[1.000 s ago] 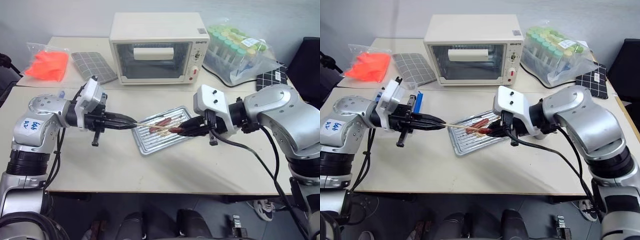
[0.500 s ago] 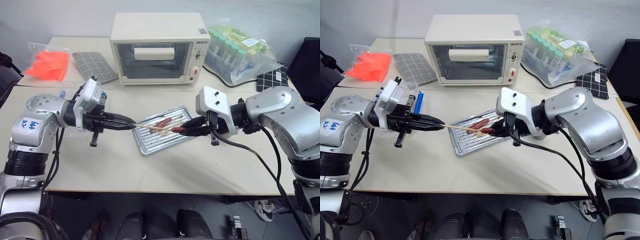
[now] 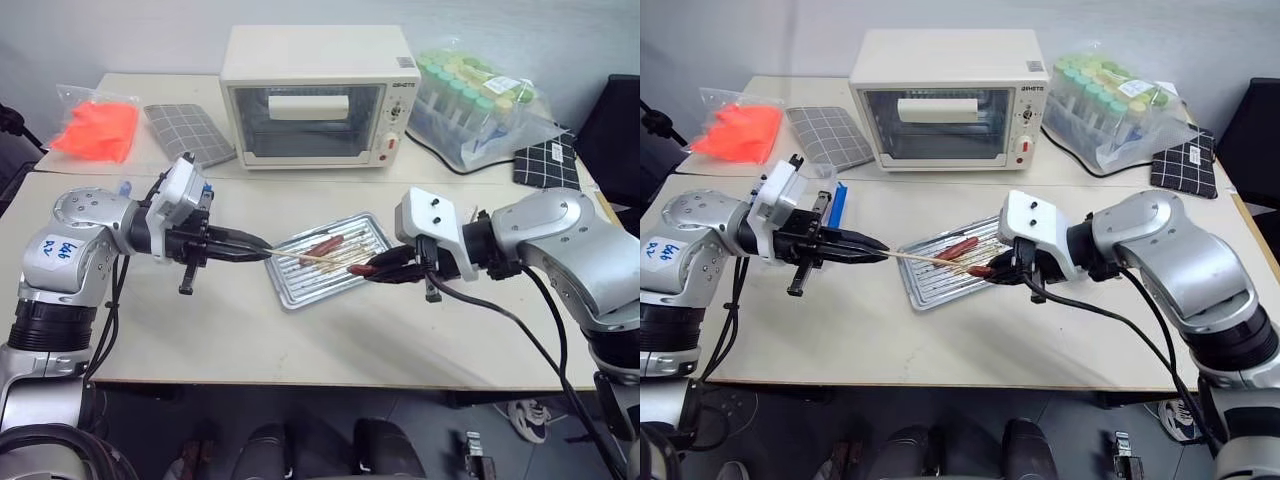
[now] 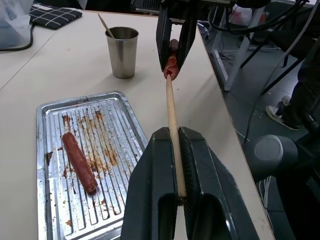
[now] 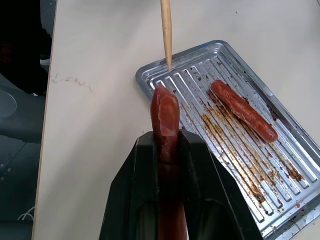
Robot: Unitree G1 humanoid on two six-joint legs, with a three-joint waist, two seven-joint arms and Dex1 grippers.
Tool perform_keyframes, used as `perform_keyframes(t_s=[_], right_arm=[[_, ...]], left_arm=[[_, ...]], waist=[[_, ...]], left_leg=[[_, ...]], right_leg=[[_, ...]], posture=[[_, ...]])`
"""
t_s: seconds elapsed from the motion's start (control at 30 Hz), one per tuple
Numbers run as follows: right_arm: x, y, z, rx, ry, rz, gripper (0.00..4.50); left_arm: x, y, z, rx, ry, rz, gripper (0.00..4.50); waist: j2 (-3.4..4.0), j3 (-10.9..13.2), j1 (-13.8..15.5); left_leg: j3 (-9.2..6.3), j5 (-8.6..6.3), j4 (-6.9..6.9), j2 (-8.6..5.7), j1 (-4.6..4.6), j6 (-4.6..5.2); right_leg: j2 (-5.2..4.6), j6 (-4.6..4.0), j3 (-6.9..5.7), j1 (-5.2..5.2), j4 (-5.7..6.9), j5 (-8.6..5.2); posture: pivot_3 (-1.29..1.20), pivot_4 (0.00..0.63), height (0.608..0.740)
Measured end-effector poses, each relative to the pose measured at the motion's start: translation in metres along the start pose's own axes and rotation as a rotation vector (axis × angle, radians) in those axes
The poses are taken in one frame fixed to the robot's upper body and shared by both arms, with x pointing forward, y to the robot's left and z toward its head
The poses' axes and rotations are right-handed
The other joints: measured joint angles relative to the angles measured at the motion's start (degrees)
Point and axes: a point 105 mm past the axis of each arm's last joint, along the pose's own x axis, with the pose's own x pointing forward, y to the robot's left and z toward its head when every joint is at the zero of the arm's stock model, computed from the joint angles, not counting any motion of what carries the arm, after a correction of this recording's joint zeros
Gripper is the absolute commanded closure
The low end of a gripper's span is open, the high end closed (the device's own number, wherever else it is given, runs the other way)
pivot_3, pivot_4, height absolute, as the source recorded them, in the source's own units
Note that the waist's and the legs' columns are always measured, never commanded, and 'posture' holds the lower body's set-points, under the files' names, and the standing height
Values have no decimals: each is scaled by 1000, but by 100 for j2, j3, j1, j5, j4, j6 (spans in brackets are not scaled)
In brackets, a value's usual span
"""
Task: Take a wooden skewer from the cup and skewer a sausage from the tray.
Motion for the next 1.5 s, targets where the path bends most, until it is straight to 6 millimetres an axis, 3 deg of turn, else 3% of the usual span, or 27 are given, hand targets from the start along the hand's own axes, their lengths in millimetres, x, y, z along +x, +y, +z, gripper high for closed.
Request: perform_keyframes(t_s=[1.5], right_arm=[[10,7,24,-34,-44,51,3915]], left_arm=[[11,2,5,39,5,-95,4500]], waist=[[0,0,3]], left_leg=[[-1,0,4,-5,0,1]], right_leg=[[-1,0,0,0,4,0]], posture=[[0,150,740]])
